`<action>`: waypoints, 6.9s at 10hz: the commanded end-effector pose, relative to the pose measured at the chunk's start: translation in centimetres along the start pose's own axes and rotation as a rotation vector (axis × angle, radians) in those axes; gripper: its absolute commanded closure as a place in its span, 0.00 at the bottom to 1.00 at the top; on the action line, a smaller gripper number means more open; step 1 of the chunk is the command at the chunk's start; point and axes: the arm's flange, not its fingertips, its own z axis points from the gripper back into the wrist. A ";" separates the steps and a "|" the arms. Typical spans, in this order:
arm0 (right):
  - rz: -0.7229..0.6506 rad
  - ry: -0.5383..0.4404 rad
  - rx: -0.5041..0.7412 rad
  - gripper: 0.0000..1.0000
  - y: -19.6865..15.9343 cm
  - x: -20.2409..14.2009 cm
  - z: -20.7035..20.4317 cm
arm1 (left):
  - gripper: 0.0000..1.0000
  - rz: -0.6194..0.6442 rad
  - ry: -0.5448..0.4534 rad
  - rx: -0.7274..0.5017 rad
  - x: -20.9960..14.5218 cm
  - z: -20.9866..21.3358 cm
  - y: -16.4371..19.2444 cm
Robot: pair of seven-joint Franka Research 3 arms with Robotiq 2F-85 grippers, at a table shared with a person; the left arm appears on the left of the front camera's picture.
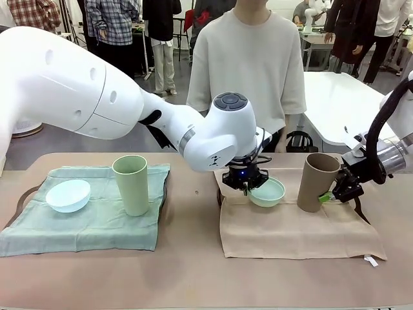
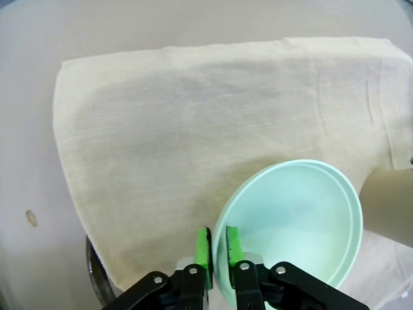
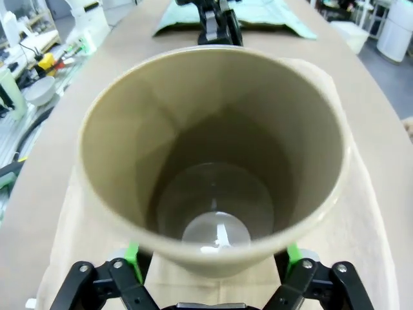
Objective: Set up a tray with a mat and arrange the tableware.
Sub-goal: Place the Picnic Bowl and Reusable plastic cup back onto the Handle tray in front of the human's position.
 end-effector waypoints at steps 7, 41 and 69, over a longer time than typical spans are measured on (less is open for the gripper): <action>-0.288 0.342 -0.076 0.00 1.7 4.2 6.6 | 0.00 -0.038 0.032 0.011 -0.6 4.0 0.5; -1.020 0.975 -0.581 0.00 11.7 26.8 10.5 | 0.00 0.198 -0.159 0.092 -2.8 33.4 21.8; -1.516 -0.359 0.061 0.00 21.1 7.6 27.4 | 0.00 0.188 -0.144 -0.745 -14.3 40.2 63.4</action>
